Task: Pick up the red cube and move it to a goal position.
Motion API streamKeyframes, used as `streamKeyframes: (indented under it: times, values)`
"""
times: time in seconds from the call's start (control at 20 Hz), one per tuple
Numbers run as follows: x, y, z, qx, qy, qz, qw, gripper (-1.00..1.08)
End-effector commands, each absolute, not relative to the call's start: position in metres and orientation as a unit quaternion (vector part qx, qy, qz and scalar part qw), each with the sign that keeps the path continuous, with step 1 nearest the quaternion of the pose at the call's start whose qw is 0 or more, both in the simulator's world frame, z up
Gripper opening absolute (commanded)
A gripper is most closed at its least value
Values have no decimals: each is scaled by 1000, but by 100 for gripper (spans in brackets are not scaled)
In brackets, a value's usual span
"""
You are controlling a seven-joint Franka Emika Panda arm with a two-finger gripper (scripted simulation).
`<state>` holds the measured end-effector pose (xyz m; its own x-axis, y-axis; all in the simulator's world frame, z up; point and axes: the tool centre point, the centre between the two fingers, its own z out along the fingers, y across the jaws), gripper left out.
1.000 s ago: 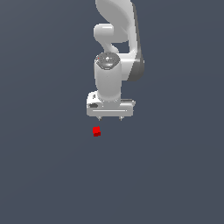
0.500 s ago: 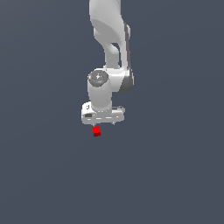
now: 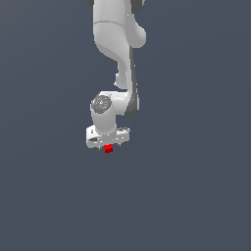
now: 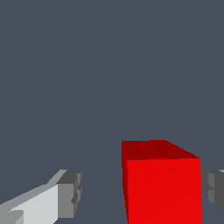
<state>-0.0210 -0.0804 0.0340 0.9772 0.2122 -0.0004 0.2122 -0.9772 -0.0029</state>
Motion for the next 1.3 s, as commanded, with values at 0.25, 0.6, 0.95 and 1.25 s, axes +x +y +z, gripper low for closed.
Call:
streamKeyframes:
  times: [0.25,0.6,0.95,1.25]
  values:
    - [-19,-90,18,-992,-123,0,0,100]
    - [-18,-89,20,-993,-121,0,0,-100]
    - [-18,-89,20,-993,-121,0,0,-100]
    - [-18,-89,27,-993,-121,0,0,-100]
